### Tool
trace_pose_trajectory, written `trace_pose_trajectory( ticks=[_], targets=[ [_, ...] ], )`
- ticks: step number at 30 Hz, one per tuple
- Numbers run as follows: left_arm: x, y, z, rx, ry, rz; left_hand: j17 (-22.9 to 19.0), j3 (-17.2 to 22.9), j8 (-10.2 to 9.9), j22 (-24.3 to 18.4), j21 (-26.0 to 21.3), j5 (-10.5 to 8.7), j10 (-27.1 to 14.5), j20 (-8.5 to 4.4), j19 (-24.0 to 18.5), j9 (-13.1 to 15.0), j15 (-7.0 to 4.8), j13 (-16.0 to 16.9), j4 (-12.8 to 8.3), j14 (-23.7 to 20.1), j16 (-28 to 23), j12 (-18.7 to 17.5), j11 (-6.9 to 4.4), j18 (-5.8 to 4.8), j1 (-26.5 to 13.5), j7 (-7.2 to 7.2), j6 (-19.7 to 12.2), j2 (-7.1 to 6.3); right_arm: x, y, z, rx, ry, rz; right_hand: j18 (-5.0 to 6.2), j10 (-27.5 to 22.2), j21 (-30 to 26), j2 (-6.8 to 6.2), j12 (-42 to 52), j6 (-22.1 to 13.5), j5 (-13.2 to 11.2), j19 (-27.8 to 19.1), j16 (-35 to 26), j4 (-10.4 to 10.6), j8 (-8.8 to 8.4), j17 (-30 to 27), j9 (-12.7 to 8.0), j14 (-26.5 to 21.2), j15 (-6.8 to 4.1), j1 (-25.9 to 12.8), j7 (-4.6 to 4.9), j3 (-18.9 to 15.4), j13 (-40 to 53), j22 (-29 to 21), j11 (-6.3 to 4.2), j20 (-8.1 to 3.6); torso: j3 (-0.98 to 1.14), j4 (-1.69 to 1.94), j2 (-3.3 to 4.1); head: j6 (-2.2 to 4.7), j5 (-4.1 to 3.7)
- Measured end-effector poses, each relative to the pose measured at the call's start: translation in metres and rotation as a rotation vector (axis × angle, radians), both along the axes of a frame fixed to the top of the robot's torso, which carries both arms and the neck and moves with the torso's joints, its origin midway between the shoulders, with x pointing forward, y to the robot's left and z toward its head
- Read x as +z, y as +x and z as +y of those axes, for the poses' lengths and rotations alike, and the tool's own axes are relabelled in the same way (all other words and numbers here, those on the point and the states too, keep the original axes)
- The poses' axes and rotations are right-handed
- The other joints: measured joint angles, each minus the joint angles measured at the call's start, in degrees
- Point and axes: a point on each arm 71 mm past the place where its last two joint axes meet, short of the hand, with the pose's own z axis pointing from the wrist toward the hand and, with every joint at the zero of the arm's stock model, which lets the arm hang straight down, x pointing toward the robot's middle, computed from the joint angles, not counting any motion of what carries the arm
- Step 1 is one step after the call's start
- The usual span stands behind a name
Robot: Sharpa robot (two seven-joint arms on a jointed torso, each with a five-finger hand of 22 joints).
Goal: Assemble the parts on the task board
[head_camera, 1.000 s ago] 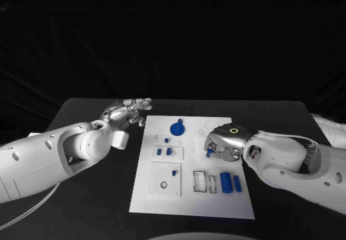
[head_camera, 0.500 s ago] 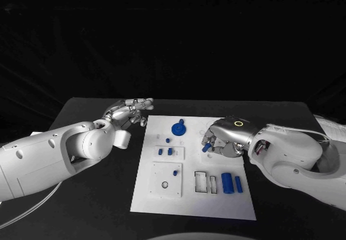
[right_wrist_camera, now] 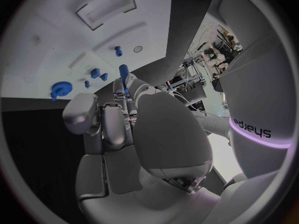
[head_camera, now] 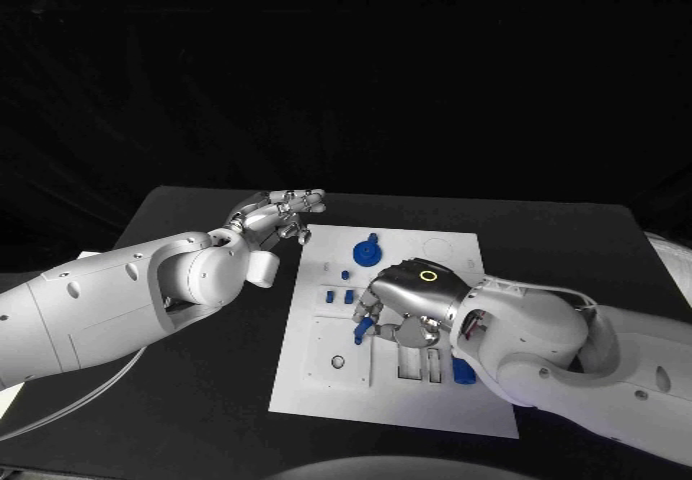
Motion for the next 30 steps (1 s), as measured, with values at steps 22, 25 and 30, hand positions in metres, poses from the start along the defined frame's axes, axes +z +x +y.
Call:
trace_pose_trajectory(
  ticks=[22, 25, 30],
  targets=[
    [-0.002, 0.003, 0.0, 0.001, 0.0, 0.002, 0.01, 0.0, 0.0, 0.01, 0.0, 0.0, 0.01, 0.0, 0.0, 0.0, 0.0, 0.04, 0.0, 0.0, 0.0, 0.0, 0.0, 0.0, 0.0, 0.0, 0.0, 0.0, -0.048, -0.002, 0.028, 0.049, 0.005, 0.088, 0.0, 0.09, 0.0, -0.37, -0.22, 0.17, -0.12, 0.0, 0.22, -0.25, -0.35, -0.01, -0.11, 0.0, 0.0, -0.23, 0.21, 0.25, -0.02, -0.05, 0.11, 0.0, 0.02, 0.06, -0.19, -0.67, 1.49],
    [-0.003, 0.003, 0.0, 0.001, 0.001, 0.002, 0.01, 0.0, 0.0, 0.01, 0.0, 0.0, 0.01, 0.0, 0.0, 0.0, 0.0, 0.04, 0.0, 0.0, 0.0, 0.0, 0.0, 0.0, 0.0, 0.0, 0.0, 0.0, -0.05, -0.001, 0.028, 0.048, 0.004, 0.087, 0.0, 0.1, 0.0, -0.37, -0.22, 0.17, -0.12, 0.0, 0.22, -0.25, -0.21, -0.01, -0.11, 0.0, 0.0, -0.23, 0.21, 0.25, -0.02, -0.05, 0.12, 0.0, 0.02, 0.09, -0.18, -0.66, 1.48],
    [-0.002, 0.002, 0.001, 0.001, 0.0, 0.002, 0.01, 0.0, 0.0, 0.01, 0.0, 0.0, 0.01, 0.0, 0.0, 0.0, 0.0, 0.04, 0.0, 0.0, 0.0, 0.0, 0.0, 0.0, 0.0, 0.0, 0.0, 0.0, -0.053, -0.001, 0.028, 0.044, -0.003, 0.09, 0.0, 0.18, 0.0, -0.37, -0.22, 0.14, -0.17, 0.0, 0.22, -0.1, -0.19, -0.01, -0.1, 0.0, 0.0, -0.23, 0.25, 0.4, -0.03, -0.13, 0.21, 0.0, 0.0, 0.07, -0.16, -0.66, 1.44]
  ],
)
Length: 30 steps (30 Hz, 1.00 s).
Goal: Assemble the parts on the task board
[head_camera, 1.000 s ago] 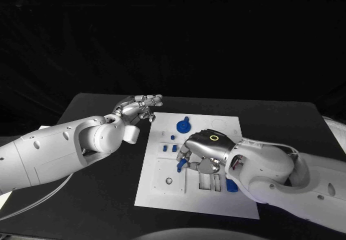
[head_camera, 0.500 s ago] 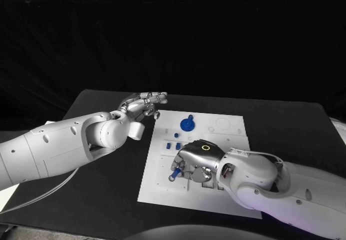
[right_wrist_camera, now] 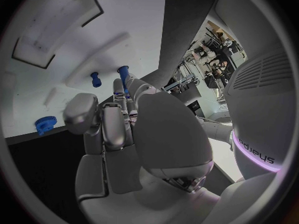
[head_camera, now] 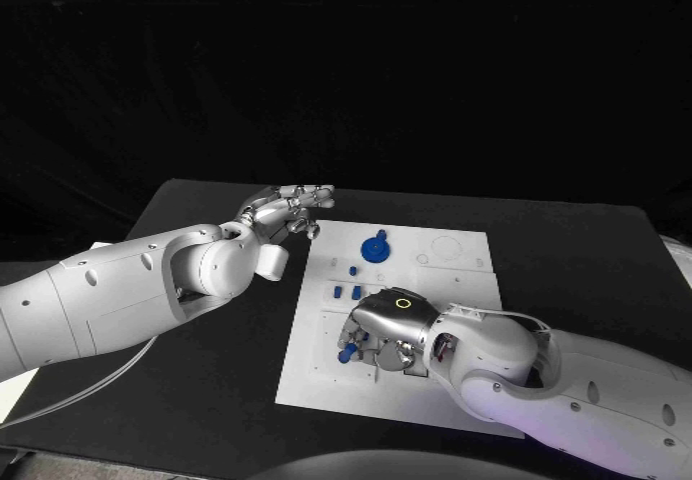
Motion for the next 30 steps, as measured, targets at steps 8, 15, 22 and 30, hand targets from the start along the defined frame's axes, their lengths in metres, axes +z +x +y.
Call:
trace_pose_trajectory(
  ticks=[8, 15, 22, 30],
  targets=[
    [0.0001, -0.0004, 0.0006, 0.0, 0.0, 0.0, 0.0, 0.0, 0.0, 0.0, 0.0, 0.0, 0.0, 0.0, 0.0, 0.0, 0.0, 0.0, 0.0, 0.0, 0.0, 0.0, 0.0, 0.0, 0.0, 0.0, 0.0, 0.0, -0.0004, 0.0003, 0.0019, 0.002, -0.007, -0.002, 0.0, 0.01, 0.0, 0.0, 0.0, -0.07, 0.22, 0.0, 0.0, 0.01, -0.01, 0.0, 0.02, 0.0, 0.0, 0.0, 0.07, 0.0, 0.07, 0.0, 0.02, 0.0, 0.01, -0.03, -0.02, 0.07, -0.03],
    [0.0003, -0.0009, 0.0006, -0.002, 0.0, 0.001, 0.01, 0.0, 0.0, 0.0, 0.0, 0.0, 0.0, 0.0, 0.0, 0.0, 0.0, -0.01, 0.0, 0.0, 0.0, 0.0, 0.0, 0.0, 0.0, 0.0, 0.0, 0.0, -0.0004, -0.0003, 0.0045, 0.008, -0.02, -0.01, 0.0, -0.11, 0.0, -1.02, -0.53, -0.31, 0.22, 0.0, 0.0, -0.23, -0.02, -0.2, 0.05, 0.0, 0.0, -1.02, 0.33, 0.26, 0.16, -0.27, 0.33, 0.0, -0.02, -0.02, -0.05, 0.02, -0.2],
    [0.0004, -0.0012, 0.0006, -0.002, 0.0, 0.001, -0.13, 0.0, 0.0, 0.01, 0.0, 0.0, -0.2, 0.0, 0.0, 0.0, 0.0, 0.06, 0.0, 0.0, 0.0, 0.36, 0.2, 0.0, 0.0, 0.0, 0.0, 0.0, -0.0042, -0.0007, 0.0073, 0.009, -0.031, -0.008, 0.0, -9.72, -3.61, -5.03, -0.89, -5.83, 0.55, -2.09, -2.5, 1.06, -0.39, -4.18, -0.99, 0.3, 1.55, -5.6, 2.27, -3.49, -0.17, -5.03, 2.24, 1.66, -0.04, -0.01, -0.08, 0.0, -0.23],
    [0.0005, -0.0016, 0.0007, -0.003, 0.0, 0.002, -0.13, 0.0, 0.0, 0.01, 0.0, 0.0, -0.2, 0.0, 0.0, 0.0, 0.0, 0.06, 0.0, 0.0, 0.0, 0.36, 0.2, 0.0, 0.0, 0.0, 0.0, 0.0, -0.0044, -0.0001, 0.0071, 0.001, -0.017, -0.017, -0.01, -14.24, -5.14, -4.75, -0.28, -7.42, 0.56, -2.59, -2.78, 0.99, -0.39, -5.16, -0.97, 0.1, 1.75, -6.04, 2.3, -7.96, 0.07, -7.17, 2.75, 2.15, -0.03, 0.0, -0.07, 0.05, -0.35]
  ],
)
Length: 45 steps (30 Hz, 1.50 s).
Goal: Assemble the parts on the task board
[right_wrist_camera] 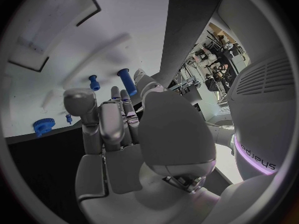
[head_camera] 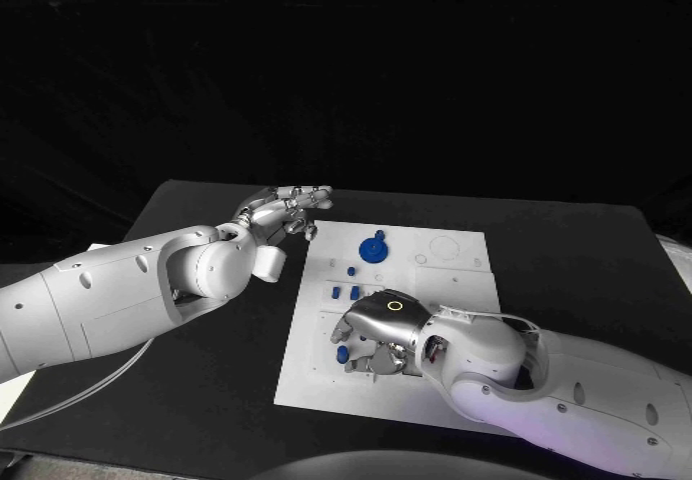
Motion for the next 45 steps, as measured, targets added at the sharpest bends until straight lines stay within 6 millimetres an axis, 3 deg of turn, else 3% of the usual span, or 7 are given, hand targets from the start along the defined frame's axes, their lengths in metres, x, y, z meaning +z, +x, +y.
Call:
trace_pose_trajectory(
  ticks=[13, 17, 23, 27, 33, 37, 45],
  targets=[
    [0.0, -0.001, 0.003, 0.004, 0.002, 0.001, 0.0, 0.0, 0.0, 0.0, 0.0, 0.0, 0.0, 0.0, 0.0, 0.0, 0.0, -0.01, 0.0, 0.0, 0.0, 0.0, 0.0, 0.0, 0.0, 0.0, 0.0, 0.0, 0.015, -0.005, -0.035, -0.053, 0.079, -0.049, 0.0, 2.97, 0.0, 0.59, 2.91, 0.02, 0.3, 0.0, -0.98, 0.2, 0.0, -1.17, 0.16, 0.0, 0.0, 0.6, 0.01, -2.09, 0.37, -0.11, -0.49, 0.0, 0.04, -0.08, -0.01, 0.51, -1.14],
    [0.0, -0.001, 0.005, 0.005, 0.003, 0.002, 0.01, 0.0, 0.0, 0.0, 0.0, 0.0, 0.0, 0.0, 0.0, 0.0, 0.0, -0.01, 0.0, 0.0, 0.0, 0.0, 0.0, 0.0, 0.0, 0.0, 0.0, 0.0, 0.025, 0.003, -0.073, -0.148, 0.096, -0.03, 0.0, 9.17, 2.7, 1.46, 6.36, 0.93, 1.15, 1.59, 1.34, 1.11, 0.0, 2.44, 0.24, 0.02, -0.03, -0.26, 0.12, -3.01, 1.46, 3.93, -1.01, -0.59, 0.01, -0.14, -0.09, 1.03, -2.72],
    [0.001, -0.003, 0.005, 0.003, 0.003, 0.003, 0.01, 0.0, 0.0, 0.0, 0.0, 0.0, 0.0, 0.0, 0.0, 0.0, 0.0, -0.01, 0.0, 0.0, 0.0, 0.0, 0.0, 0.01, 0.0, 0.0, 0.0, 0.0, 0.031, 0.01, -0.133, -0.356, 0.161, 0.084, -0.93, 19.93, 8.22, 0.92, 14.24, 2.52, 5.8, 4.44, 6.66, 2.69, 1.39, 10.07, 0.7, 0.13, -2.42, -2.86, -1.54, -5.72, 6.28, 11.14, -3.27, -2.56, -0.2, -0.79, -0.26, 1.31, -5.61],
    [0.0, -0.004, 0.005, 0.002, 0.004, 0.004, 0.01, 0.0, 0.0, 0.01, 0.0, 0.0, 0.0, 0.0, 0.0, 0.0, 0.0, -0.01, 0.0, 0.0, 0.0, 0.0, 0.0, 0.0, 0.0, 0.0, 0.0, 0.0, 0.029, 0.005, -0.158, -0.47, 0.2, 0.17, -0.92, 21.62, 10.03, 1.28, 35.04, 2.39, 10.85, 4.94, 8.37, 3.78, 2.82, 11.96, 1.35, 0.03, -3.35, -5.22, -2.61, -9.65, 28.35, 13.26, -5.42, -3.92, -0.3, -1.48, -0.42, 1.57, -6.93],
    [-0.001, -0.004, 0.005, 0.001, 0.006, 0.007, -0.08, 0.0, 0.0, 0.0, 0.0, 0.0, -0.21, 0.0, 0.0, 0.0, 0.0, 0.04, 0.0, 0.0, 0.0, 0.0, -0.21, 0.0, 0.0, 0.0, 0.0, 0.0, 0.024, -0.005, -0.178, -0.596, 0.183, 0.254, -1.47, 22.21, 11.75, 3.03, 62.65, 1.98, 14.53, 5.14, 11.18, 5.5, 5.45, 16.18, 2.93, 0.02, -3.5, -7.1, -3.02, -14.45, 59.29, 15.74, -5.05, -4.11, -0.34, -2.5, -0.68, 1.82, -7.93],
    [-0.002, -0.004, 0.005, 0.001, 0.007, 0.008, -0.08, 0.0, 0.0, 0.0, 0.0, 0.0, -0.21, 0.0, 0.0, 0.0, 0.0, 0.04, 0.0, 0.0, 0.0, 0.0, -0.21, 0.0, 0.0, 0.0, 0.0, 0.0, 0.018, -0.01, -0.184, -0.65, 0.141, 0.285, -2.29, 25.81, 13.56, 4.06, 74.79, 1.3, 16.4, 5.87, 13.5, 5.93, 6.75, 16.56, 3.87, 0.02, -3.5, -7.22, -2.94, -16.69, 69.21, 18.41, -4.96, -4.0, -0.41, -3.04, -0.88, 1.61, -8.27],
    [-0.002, -0.004, 0.005, 0.001, 0.008, 0.009, -0.07, 0.0, 0.0, 0.01, 0.0, 0.0, -0.21, 0.0, 0.0, 0.0, 0.0, 0.04, 0.0, 0.0, 0.0, 0.0, -0.21, 0.0, 0.0, 0.0, 0.0, 0.0, 0.01, -0.016, -0.185, -0.706, 0.054, 0.291, -2.28, 25.98, 15.57, 4.98, 83.02, 0.04, 16.63, 5.88, 15.43, 6.15, 8.71, 16.56, 5.16, 0.01, -3.5, -8.14, -3.12, -19.18, 71.28, 21.59, -4.97, -4.0, -0.52, -3.3, -1.06, 1.23, -8.33]
  ],
)
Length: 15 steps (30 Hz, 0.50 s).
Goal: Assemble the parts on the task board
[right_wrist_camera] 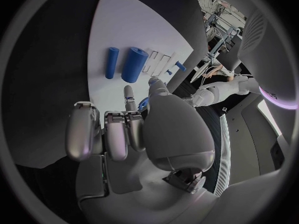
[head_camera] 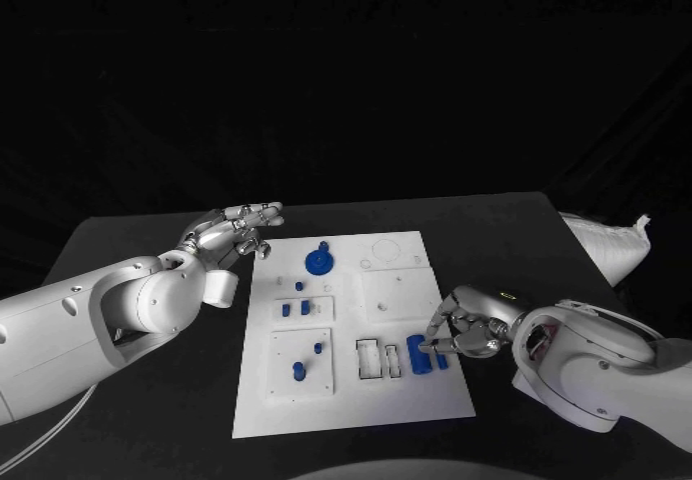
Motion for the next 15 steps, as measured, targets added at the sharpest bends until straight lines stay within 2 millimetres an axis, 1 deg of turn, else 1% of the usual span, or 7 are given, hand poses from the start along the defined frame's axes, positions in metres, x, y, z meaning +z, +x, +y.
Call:
trace_pose_trajectory(
  ticks=[3, 6, 8, 13, 15],
  targets=[
    [0.0, 0.0, 0.0, 0.001, 0.0, 0.0, 0.0, 0.0, 0.0, 0.0, 0.0, 0.0, 0.0, 0.0, 0.0, 0.0, 0.0, 0.0, 0.0, 0.0, 0.0, 0.0, 0.0, 0.0, 0.0, 0.0, 0.0, 0.0, -0.002, -0.001, 0.001, -0.002, -0.029, -0.001, 0.01, 0.0, 0.27, 0.23, 0.21, 0.0, 0.32, 0.0, 0.27, 0.08, 0.42, 0.0, 0.35, 0.0, 0.0, -0.23, 0.0, -0.17, 0.0, 0.46, 0.0, 0.0, -0.03, 0.01, -0.01, -0.14, 0.09],
    [0.0, 0.0, 0.001, 0.001, 0.001, 0.001, 0.0, 0.0, 0.0, 0.0, 0.0, 0.0, 0.0, 0.0, 0.0, 0.0, 0.0, 0.0, 0.0, 0.0, 0.0, 0.0, 0.0, 0.0, 0.0, 0.0, 0.0, 0.0, -0.003, -0.001, 0.004, 0.001, -0.052, -0.006, 0.01, 0.0, 0.27, 0.32, 0.42, 0.0, 0.32, 0.0, 0.27, 0.1, 0.45, 0.0, 0.51, 0.0, 0.0, -0.32, 0.0, -0.49, 0.0, 0.72, 0.0, 0.0, -0.05, 0.03, -0.02, -0.26, 0.22],
    [0.0, 0.0, 0.001, 0.001, 0.001, 0.001, 0.0, 0.0, 0.0, 0.0, 0.0, 0.0, 0.0, 0.0, 0.0, 0.0, 0.0, 0.0, 0.0, 0.0, 0.0, 0.0, 0.0, 0.0, 0.0, 0.0, 0.0, 0.0, -0.004, -0.001, 0.005, 0.005, -0.064, -0.008, 0.0, 0.0, 0.57, 0.52, 0.42, 0.0, 0.32, 0.0, 0.5, 0.17, 0.84, -0.01, 0.65, 0.0, 0.0, -0.52, 0.0, -0.57, 0.0, 0.83, 0.0, 0.0, -0.07, 0.03, -0.02, -0.35, 0.31],
    [0.0, 0.0, 0.001, 0.002, 0.001, 0.001, 0.01, -0.16, 0.0, 0.0, 0.0, 0.0, 0.0, 0.0, 0.0, 0.0, 0.0, 0.05, 0.16, 0.0, 0.0, 0.31, 0.0, 0.01, 0.0, 0.0, 0.0, 0.0, -0.008, -0.001, 0.01, 0.016, -0.086, -0.012, 0.0, 0.0, 0.62, 0.76, 0.41, 0.0, 0.32, 0.0, 0.5, 0.17, 0.89, -0.01, 0.86, 0.0, 0.0, -0.76, 0.0, -0.88, -0.01, 0.95, 0.0, 0.0, -0.08, 0.05, -0.02, -0.53, 0.51],
    [0.0, 0.0, 0.002, 0.002, 0.002, 0.001, 0.01, -0.16, 0.0, 0.0, 0.0, 0.0, 0.0, 0.0, 0.0, 0.0, 0.0, 0.05, 0.16, 0.0, 0.0, 0.31, 0.0, 0.0, 0.0, 0.0, 0.0, 0.0, -0.01, 0.0, 0.012, 0.021, -0.094, -0.013, 0.01, 0.0, 0.62, 0.89, 0.41, -0.2, 0.32, 0.0, 0.5, 0.17, 1.12, -0.01, 0.93, 0.0, 0.0, -0.9, -0.2, -0.88, -0.01, 1.0, 0.0, 0.0, -0.08, 0.05, -0.02, -0.61, 0.59]
  ],
)
